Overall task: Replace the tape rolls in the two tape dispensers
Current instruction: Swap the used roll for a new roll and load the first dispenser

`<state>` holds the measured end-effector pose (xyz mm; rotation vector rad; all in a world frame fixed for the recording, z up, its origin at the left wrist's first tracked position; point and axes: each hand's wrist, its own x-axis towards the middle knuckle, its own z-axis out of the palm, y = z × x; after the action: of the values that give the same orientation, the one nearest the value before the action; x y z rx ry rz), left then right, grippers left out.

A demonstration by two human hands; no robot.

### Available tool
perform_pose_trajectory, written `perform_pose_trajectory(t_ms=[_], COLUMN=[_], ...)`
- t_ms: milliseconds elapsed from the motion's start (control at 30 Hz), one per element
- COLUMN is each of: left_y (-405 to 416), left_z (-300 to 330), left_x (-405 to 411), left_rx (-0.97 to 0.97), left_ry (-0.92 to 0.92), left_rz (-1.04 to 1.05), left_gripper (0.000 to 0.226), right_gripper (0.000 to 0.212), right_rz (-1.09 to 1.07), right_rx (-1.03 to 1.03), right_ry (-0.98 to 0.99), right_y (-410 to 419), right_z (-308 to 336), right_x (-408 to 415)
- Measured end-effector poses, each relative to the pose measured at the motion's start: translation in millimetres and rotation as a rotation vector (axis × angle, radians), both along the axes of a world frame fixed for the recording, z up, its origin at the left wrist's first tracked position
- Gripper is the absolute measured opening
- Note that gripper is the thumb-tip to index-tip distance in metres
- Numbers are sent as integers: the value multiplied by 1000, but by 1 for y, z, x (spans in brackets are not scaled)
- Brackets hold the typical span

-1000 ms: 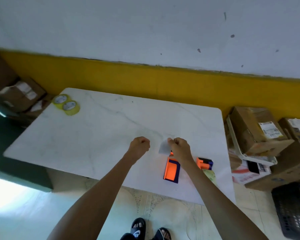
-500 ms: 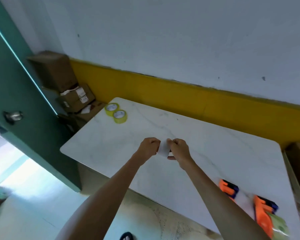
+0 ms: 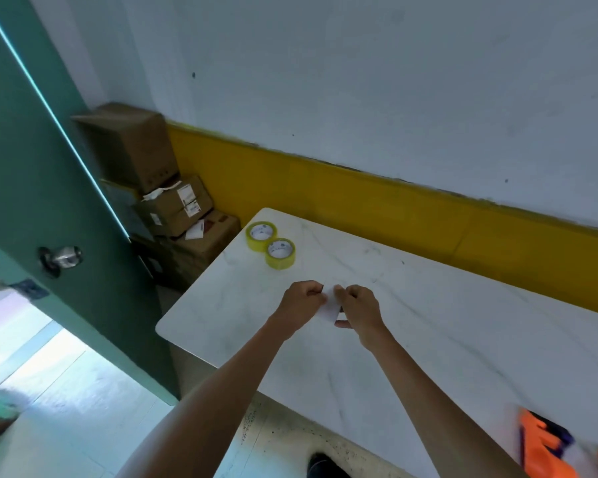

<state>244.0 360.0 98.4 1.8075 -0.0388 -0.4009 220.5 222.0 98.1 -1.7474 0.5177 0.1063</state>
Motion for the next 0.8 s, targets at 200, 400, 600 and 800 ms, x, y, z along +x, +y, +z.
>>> perform_pose_trajectory(t_ms=[200, 400, 600, 800], left_y=[7, 0, -15, -22], left_z=[-13, -29, -44, -67], left_x=[48, 125, 183, 216], left_rx=[16, 35, 77, 201], left_ry=[52, 108, 136, 105], left_rz=[12, 12, 23, -40], left_gripper=[23, 30, 22, 12], right_gripper=[31, 26, 18, 13], right_rz=[-2, -56, -86, -119], right_rx=[-10, 61, 63, 53], right_ry=[24, 53, 68, 124], right_y=[11, 6, -3, -8], right_z=[-15, -35, -49, -67], right_x=[51, 123, 177, 203])
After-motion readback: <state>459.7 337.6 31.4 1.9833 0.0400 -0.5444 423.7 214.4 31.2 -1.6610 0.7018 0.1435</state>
